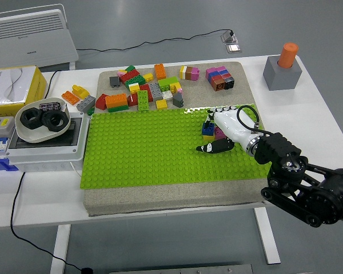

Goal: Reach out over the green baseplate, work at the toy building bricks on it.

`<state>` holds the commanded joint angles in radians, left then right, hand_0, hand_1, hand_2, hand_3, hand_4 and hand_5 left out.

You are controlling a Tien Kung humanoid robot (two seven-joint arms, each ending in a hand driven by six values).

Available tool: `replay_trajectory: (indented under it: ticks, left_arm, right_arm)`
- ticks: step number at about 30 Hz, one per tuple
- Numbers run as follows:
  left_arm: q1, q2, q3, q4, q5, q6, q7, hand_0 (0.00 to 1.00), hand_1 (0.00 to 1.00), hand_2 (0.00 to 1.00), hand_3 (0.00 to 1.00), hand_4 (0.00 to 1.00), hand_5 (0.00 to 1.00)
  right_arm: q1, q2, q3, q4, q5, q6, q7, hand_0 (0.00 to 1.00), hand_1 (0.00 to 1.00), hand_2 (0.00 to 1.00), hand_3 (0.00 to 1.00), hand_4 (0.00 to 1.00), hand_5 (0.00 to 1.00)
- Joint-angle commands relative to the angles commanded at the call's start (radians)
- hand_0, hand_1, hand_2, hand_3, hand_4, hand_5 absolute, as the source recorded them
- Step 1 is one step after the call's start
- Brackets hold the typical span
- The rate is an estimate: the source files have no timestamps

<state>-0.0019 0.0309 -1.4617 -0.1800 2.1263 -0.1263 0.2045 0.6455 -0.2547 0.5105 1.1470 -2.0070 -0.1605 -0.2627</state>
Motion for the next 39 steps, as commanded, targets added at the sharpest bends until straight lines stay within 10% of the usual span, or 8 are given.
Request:
replay_trajectory:
  ticks: [39]
  left_arm:
    - [0.0, -0.002, 0.001, 0.0, -0.006, 0.001, -0.001, 0.745, 0.619, 0.561, 0.571, 0.386, 0.164]
  right_arm:
    - [-0.012, -0.01, 0.009, 0.015, 0.006, -0.008, 0.003, 0.921, 0.87, 0.894, 0.623, 0.958, 0.613]
